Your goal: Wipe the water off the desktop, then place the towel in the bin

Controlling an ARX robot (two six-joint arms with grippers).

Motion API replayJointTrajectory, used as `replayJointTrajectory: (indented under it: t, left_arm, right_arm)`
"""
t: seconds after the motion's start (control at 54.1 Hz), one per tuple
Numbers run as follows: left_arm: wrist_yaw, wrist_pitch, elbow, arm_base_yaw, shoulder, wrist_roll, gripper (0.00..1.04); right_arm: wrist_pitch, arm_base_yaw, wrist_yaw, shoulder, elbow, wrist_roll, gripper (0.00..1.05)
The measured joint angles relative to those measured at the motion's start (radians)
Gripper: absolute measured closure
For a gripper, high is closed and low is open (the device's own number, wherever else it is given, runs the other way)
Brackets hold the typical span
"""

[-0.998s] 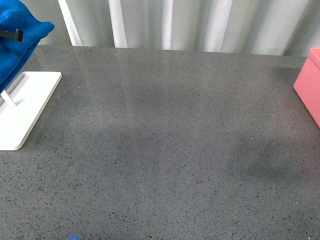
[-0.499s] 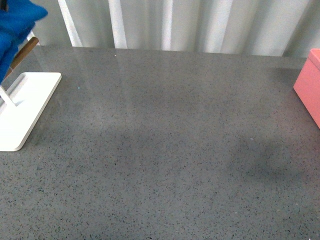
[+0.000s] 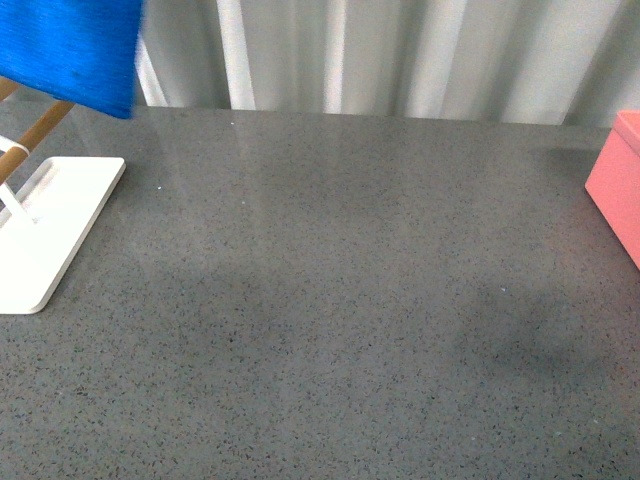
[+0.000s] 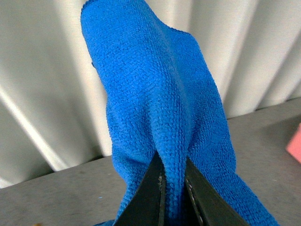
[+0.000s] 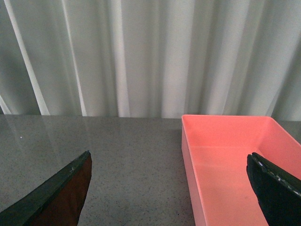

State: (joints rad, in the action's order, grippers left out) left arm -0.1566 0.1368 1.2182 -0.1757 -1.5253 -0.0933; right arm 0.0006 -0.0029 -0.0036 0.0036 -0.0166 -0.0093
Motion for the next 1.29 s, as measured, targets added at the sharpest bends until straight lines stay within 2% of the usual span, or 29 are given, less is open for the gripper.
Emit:
replayJointTrajectory:
  t: [0.129, 0.314, 0.407, 0.592, 0.887, 0.906, 0.943, 0.961, 0.98, 1.054, 1.146, 1.294]
  left_arm:
    - [-0.039, 0.098, -0.064, -0.127, -0.046, 0.086, 1.01]
    - [-0.133, 0.235, -0.146, -0.204, -0.127, 0.158, 1.01]
    - [-0.186, 0.328, -0.198, -0.229, -0.168, 0.205, 1.01]
    - [-0.231, 0.461, -0.256, -0.251, -0.187, 0.333, 1.01]
    - [-0.230, 0.506, -0.259, -0.286, -0.187, 0.410, 1.01]
    - [-0.230, 0.507, -0.260, -0.287, -0.187, 0.410, 1.01]
    - [-0.230, 0.508, -0.261, -0.291, -0.187, 0.412, 1.01]
    - [-0.229, 0.509, -0.263, -0.291, -0.187, 0.413, 1.01]
    - [-0.228, 0.510, -0.264, -0.292, -0.187, 0.414, 1.01]
    - [-0.224, 0.510, -0.264, -0.298, -0.187, 0.416, 1.01]
    - [-0.220, 0.510, -0.264, -0.303, -0.187, 0.416, 1.01]
    - [-0.211, 0.510, -0.264, -0.303, -0.187, 0.419, 1.01]
  right_arm:
    - [0.000, 0.000, 0.000, 0.000, 0.000, 0.000, 0.07]
    - [0.000, 0.000, 0.000, 0.000, 0.000, 0.000, 0.07]
    - [0.000, 0.000, 0.000, 0.000, 0.000, 0.000, 0.07]
    - [0.000, 0.000, 0.000, 0.000, 0.000, 0.000, 0.07]
    - [0.000, 0.000, 0.000, 0.000, 0.000, 0.000, 0.07]
    - [-0.005, -0.003, -0.019, 0.005, -0.002, 0.002, 0.07]
    - [-0.072, -0.037, -0.136, 0.034, -0.026, 0.008, 0.07]
    - [-0.129, -0.069, -0.206, 0.072, -0.050, 0.012, 0.07]
    - [-0.182, -0.100, -0.322, 0.117, -0.074, 0.012, 0.07]
    - [-0.215, -0.162, -0.561, 0.268, -0.117, 0.020, 0.07]
    - [-0.081, -0.187, -0.686, 0.428, -0.160, 0.035, 0.07]
    - [0.237, -0.183, -0.703, 0.765, -0.320, 0.025, 0.07]
